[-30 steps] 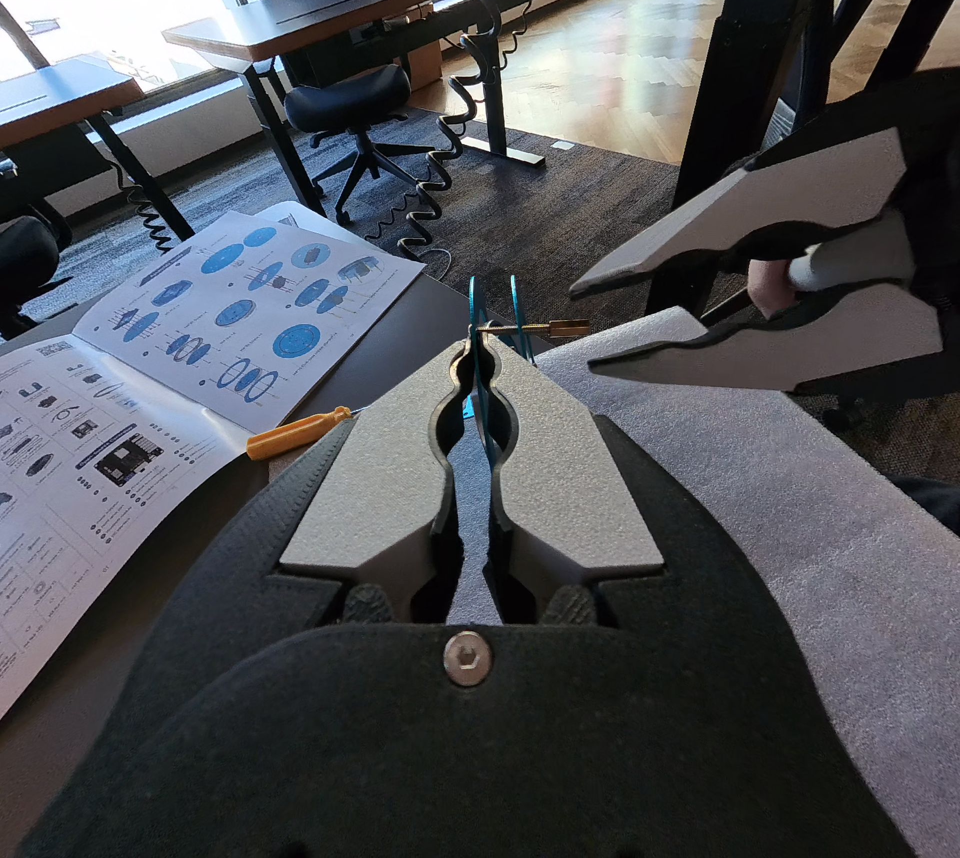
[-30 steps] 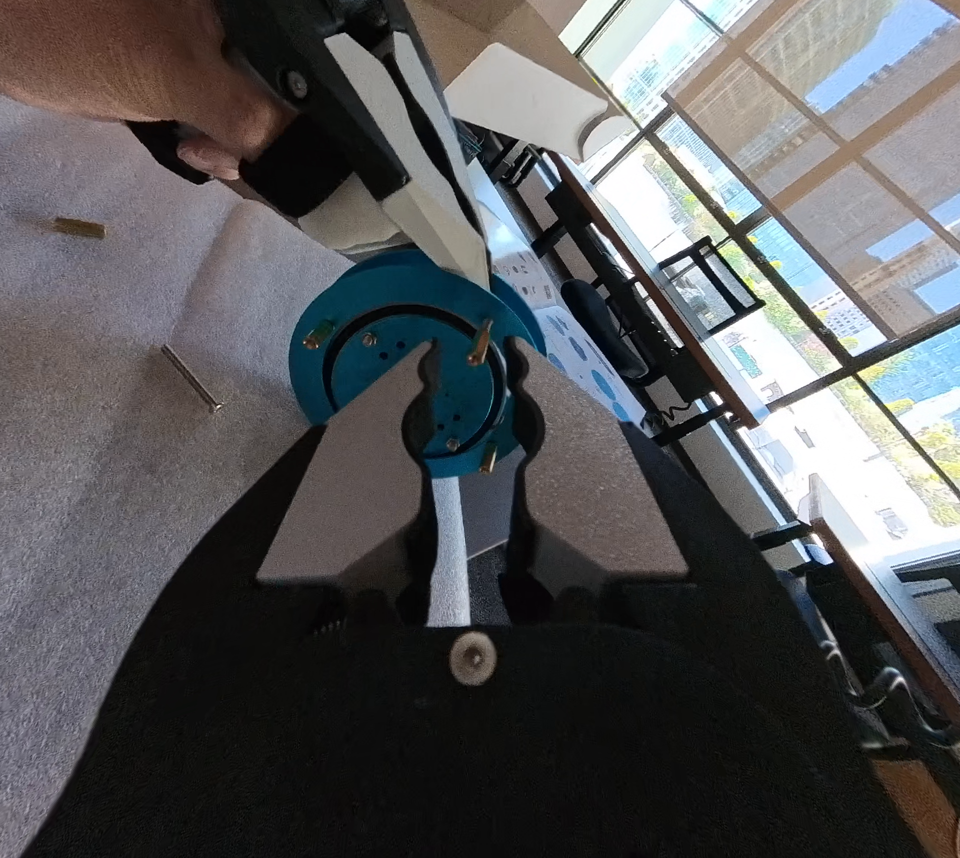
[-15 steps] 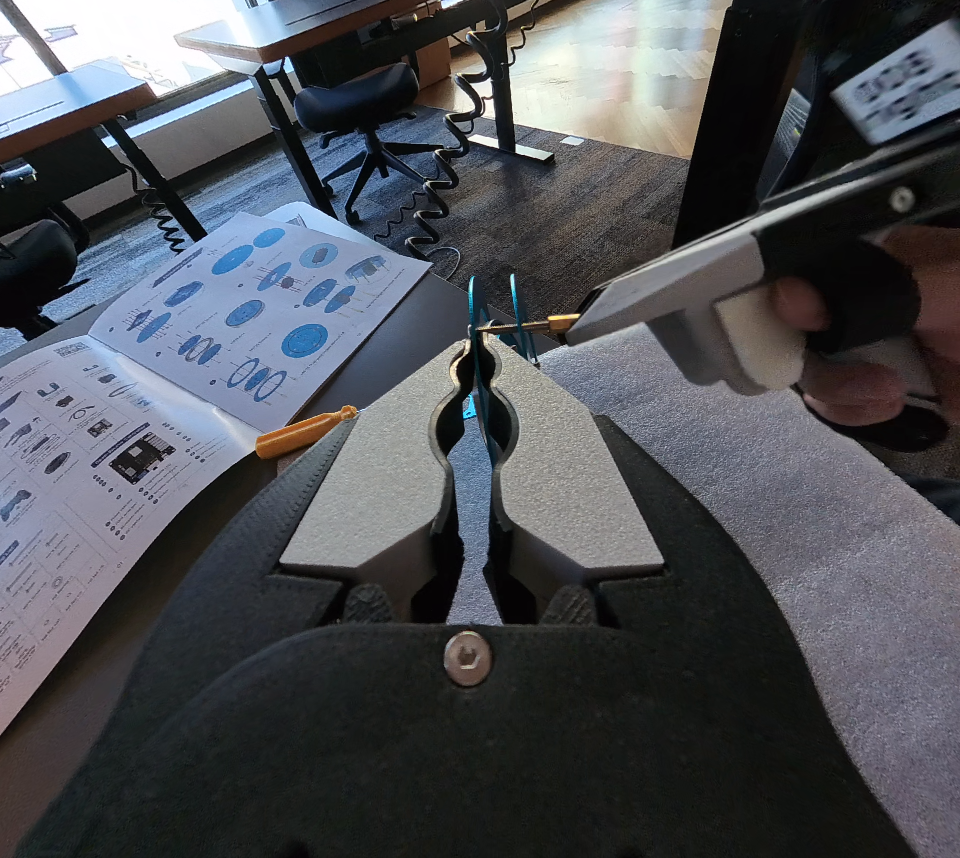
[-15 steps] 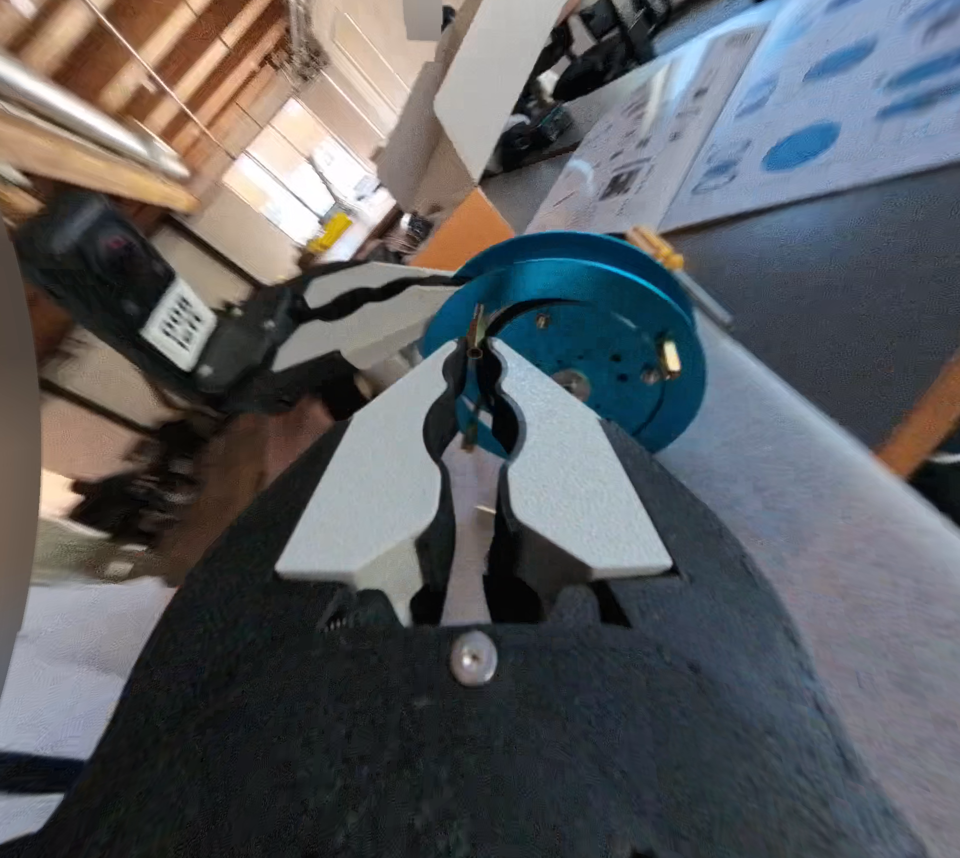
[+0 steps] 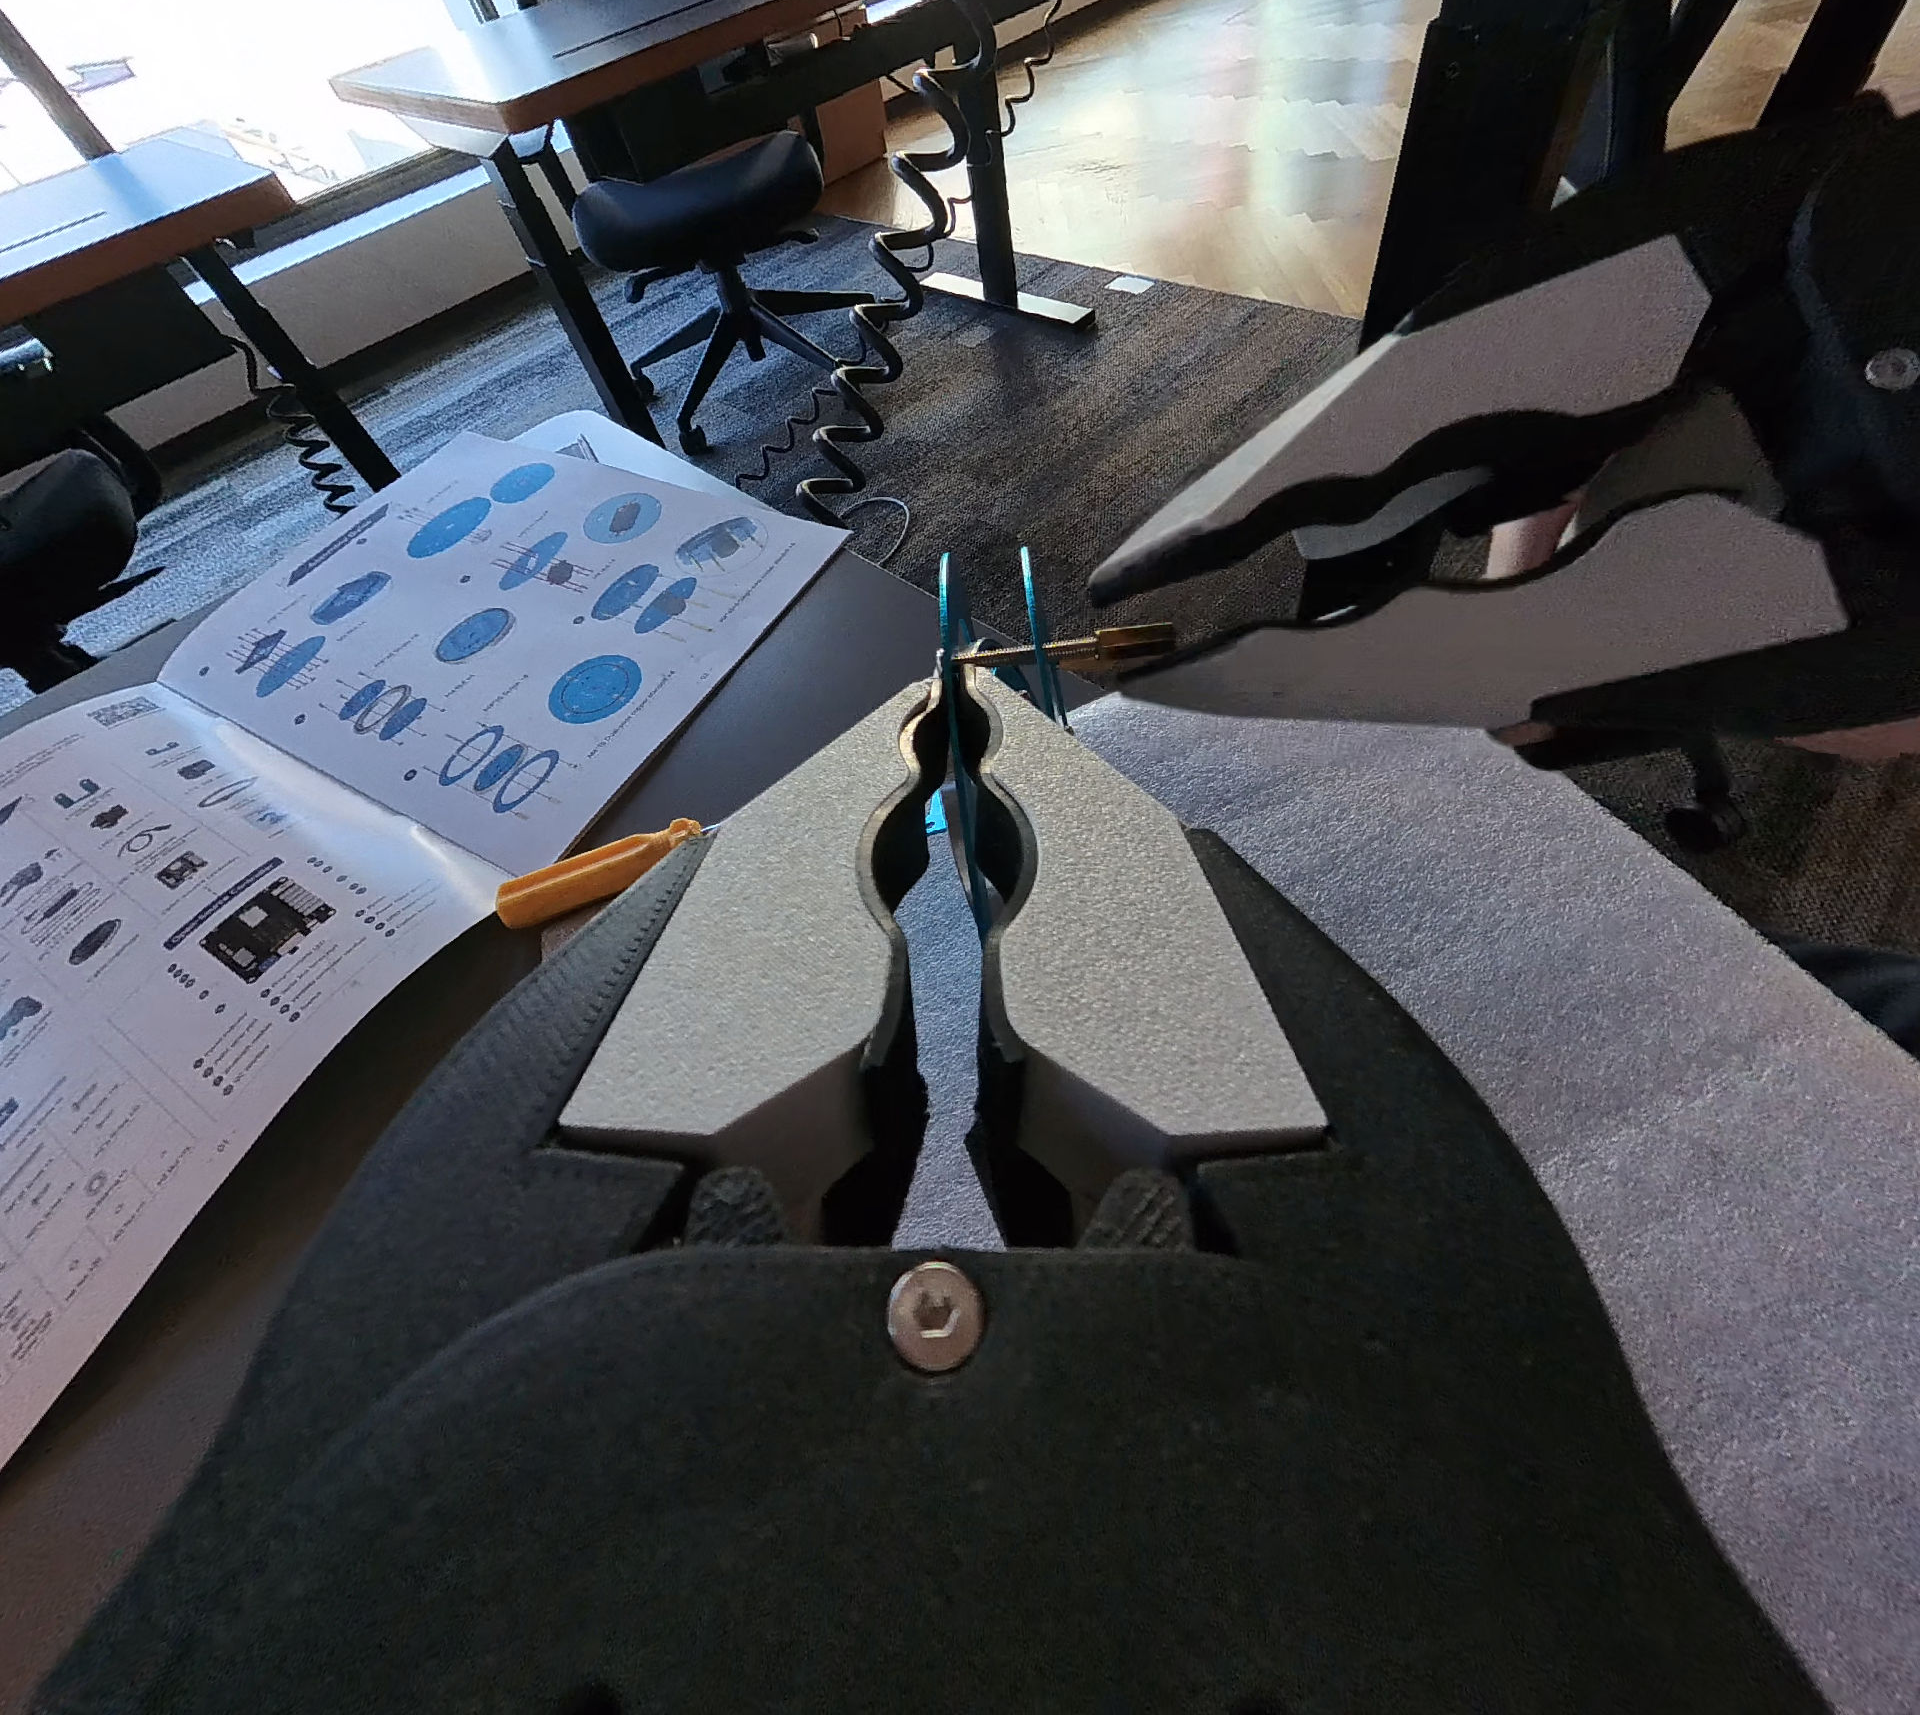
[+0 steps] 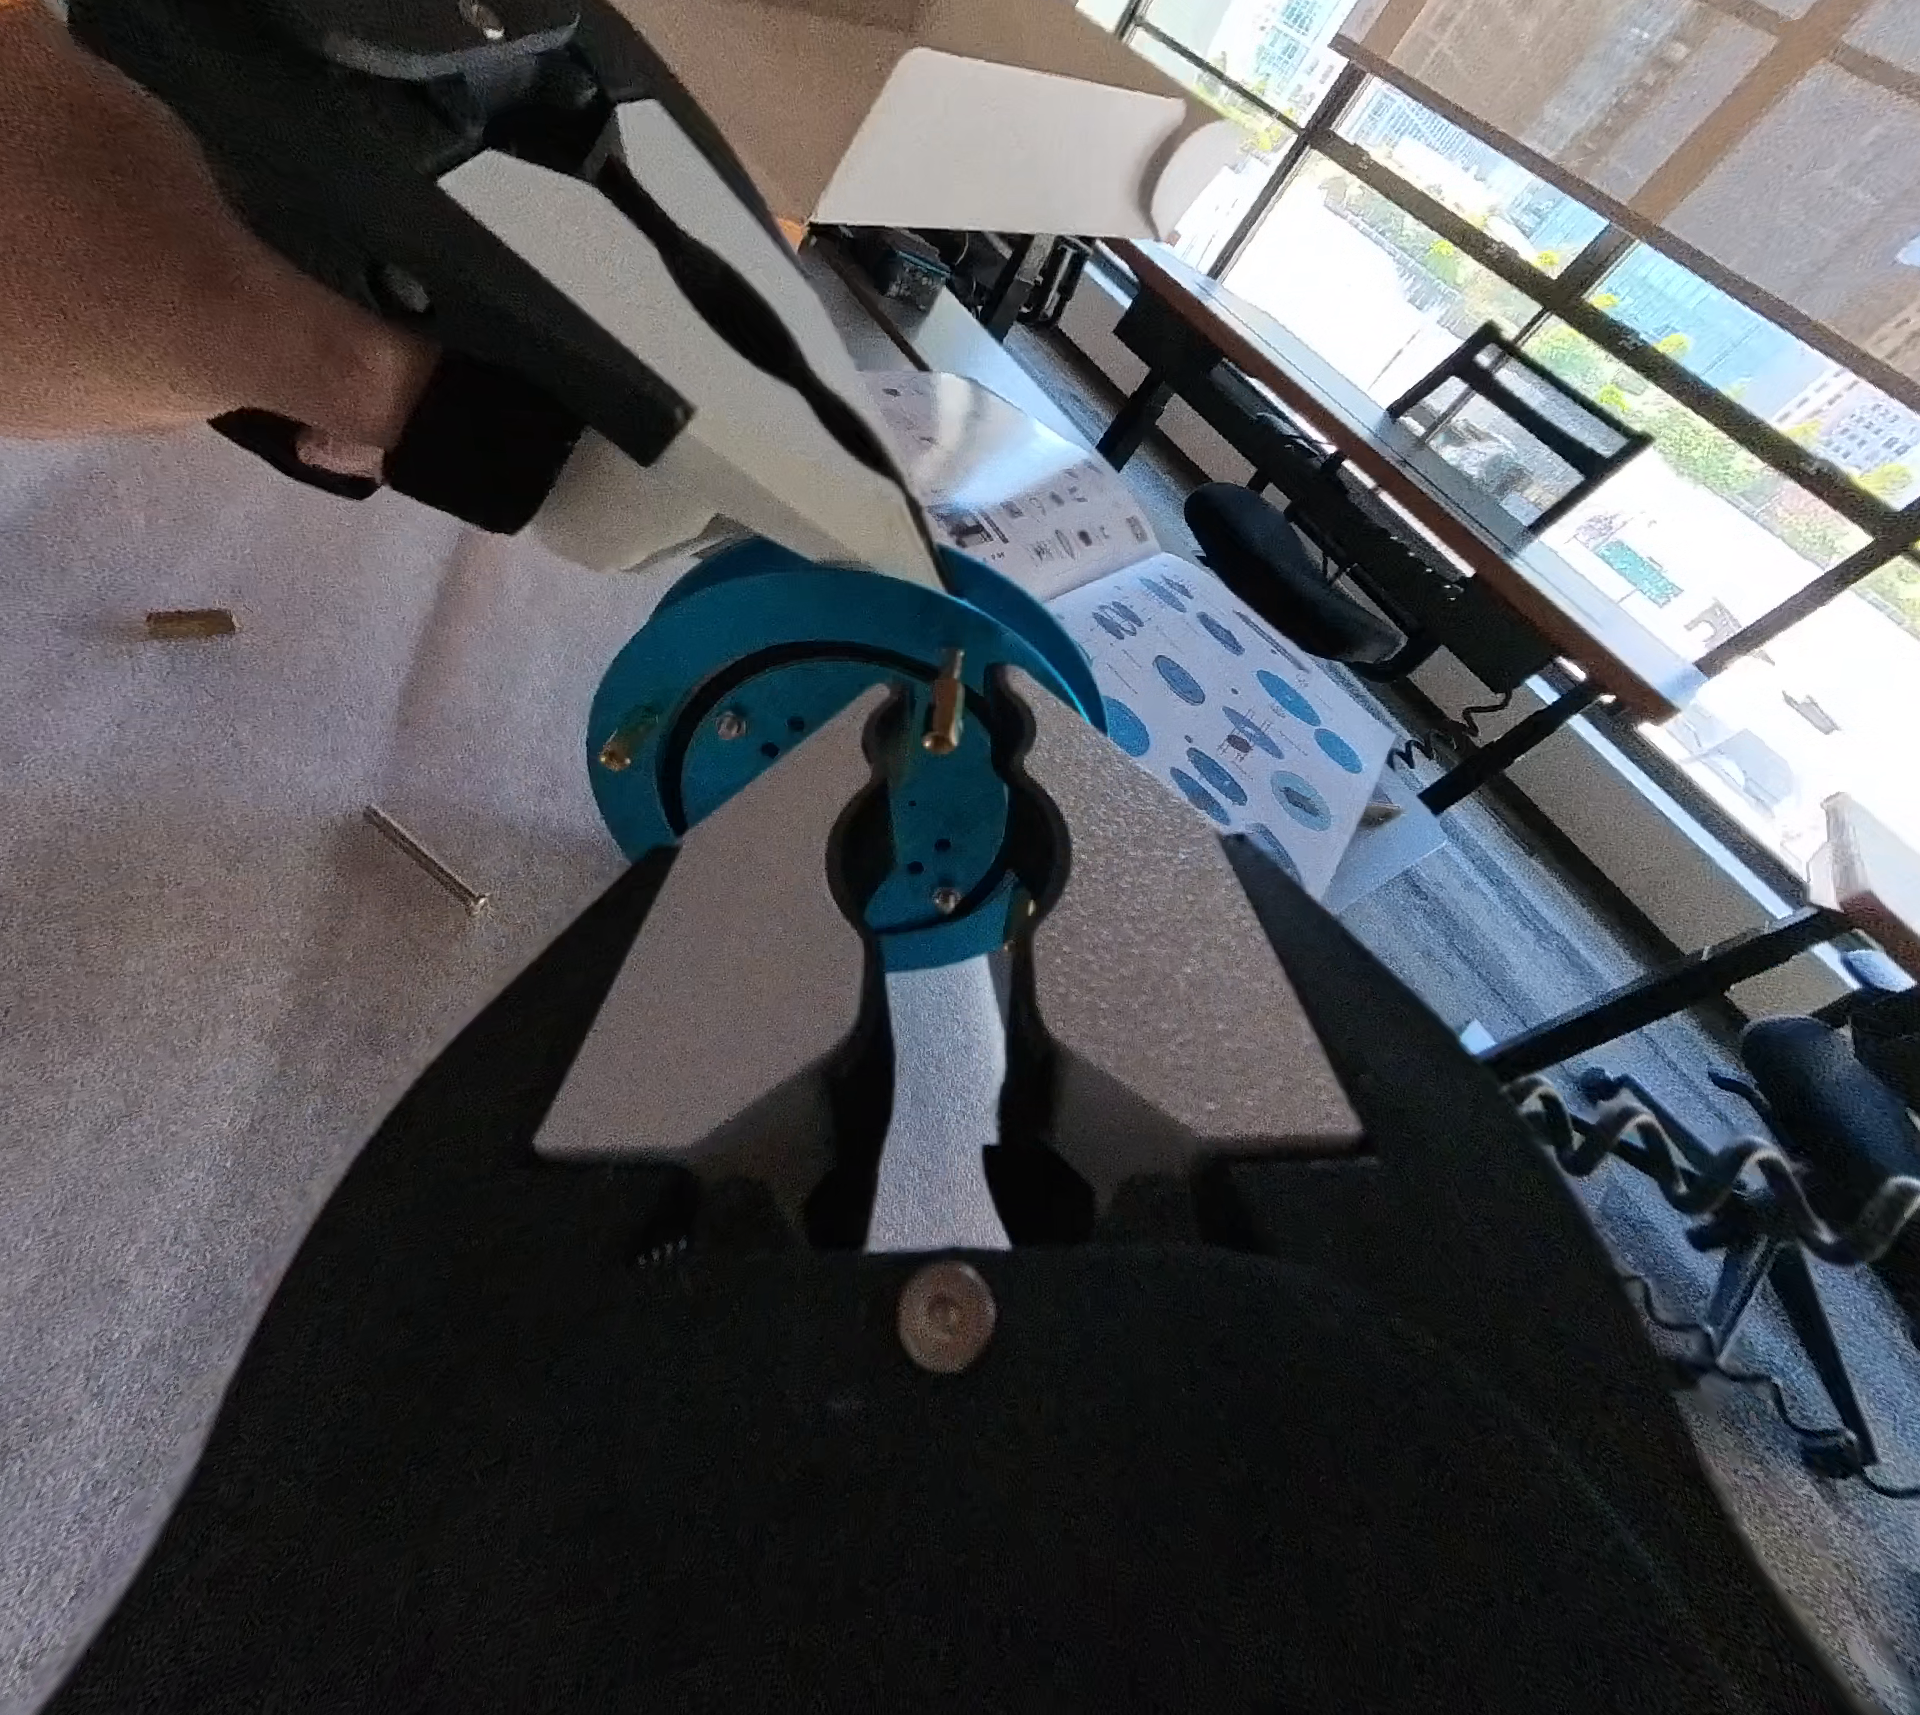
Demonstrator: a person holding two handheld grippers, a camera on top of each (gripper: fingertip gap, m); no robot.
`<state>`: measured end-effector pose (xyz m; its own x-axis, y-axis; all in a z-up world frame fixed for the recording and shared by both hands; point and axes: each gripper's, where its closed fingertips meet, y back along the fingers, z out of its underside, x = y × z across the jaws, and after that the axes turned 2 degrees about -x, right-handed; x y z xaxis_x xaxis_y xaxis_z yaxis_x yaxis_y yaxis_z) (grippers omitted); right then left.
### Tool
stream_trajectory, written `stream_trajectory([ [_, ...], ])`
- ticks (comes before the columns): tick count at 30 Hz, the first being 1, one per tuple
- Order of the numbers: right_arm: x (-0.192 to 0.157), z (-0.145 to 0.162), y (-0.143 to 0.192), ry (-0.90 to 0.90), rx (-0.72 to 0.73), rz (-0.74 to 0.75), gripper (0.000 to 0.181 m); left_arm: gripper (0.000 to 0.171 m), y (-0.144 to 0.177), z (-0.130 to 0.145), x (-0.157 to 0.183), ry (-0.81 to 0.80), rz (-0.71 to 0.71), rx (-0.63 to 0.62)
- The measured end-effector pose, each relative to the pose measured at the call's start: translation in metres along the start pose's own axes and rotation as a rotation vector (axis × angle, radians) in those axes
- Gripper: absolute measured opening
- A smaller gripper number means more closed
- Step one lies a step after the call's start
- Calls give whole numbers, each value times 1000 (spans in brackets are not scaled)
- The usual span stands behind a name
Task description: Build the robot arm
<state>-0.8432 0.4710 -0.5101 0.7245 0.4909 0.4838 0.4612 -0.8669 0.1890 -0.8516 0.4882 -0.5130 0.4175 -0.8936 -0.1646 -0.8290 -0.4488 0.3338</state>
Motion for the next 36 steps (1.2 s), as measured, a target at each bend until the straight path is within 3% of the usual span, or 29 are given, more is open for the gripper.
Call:
stream_trajectory([
  [3,0,3,-3,-38,-18,1,4,0,0,0,0,1,0,0],
  [5,2,4,-4,-174,-10,-20,4,0,0,0,-1,-2,-8,-1],
  [7,0,3,-5,-509,26,-114,4,0,0,1,-2,0,-10,-2],
  [11,3,2,-4,-1530,138,-507,5,0,0,1,-2,-2,-9,-2],
  [12,3,3,-4,-1644,167,-578,6,0,0,0,-1,-8,-11,-3],
  [13,3,3,-4,-1634,188,-600,7,0,0,0,0,-14,-12,-5],
  [15,1,1,-1,-1383,192,-520,10,0,0,0,1,-15,-7,-3],
  [17,6,1,3,-969,173,-348,30,0,0,0,0,-9,-5,-2],
  [19,17,0,11,-520,156,-134,36,0,1,0,0,-3,-2,-1],
  [22,17,-6,15,33,92,58,32,0,1,0,1,-8,-2,-1],
  [25,0,-2,8,316,26,79,23,0,1,0,1,-7,-1,0],
  [27,-2,2,5,318,2,92,4,0,1,0,0,-3,-1,0],
  [29,-1,0,4,233,8,82,4,0,1,1,-1,-1,-6,-1],
  [31,1,0,3,39,16,41,4,0,1,1,-2,5,-6,0],
  [33,0,-1,3,-358,48,-58,4,0,1,1,-3,4,-9,-1],
  [36,1,2,2,-1141,126,-292,4,0,1,1,-3,4,-11,-2],
])
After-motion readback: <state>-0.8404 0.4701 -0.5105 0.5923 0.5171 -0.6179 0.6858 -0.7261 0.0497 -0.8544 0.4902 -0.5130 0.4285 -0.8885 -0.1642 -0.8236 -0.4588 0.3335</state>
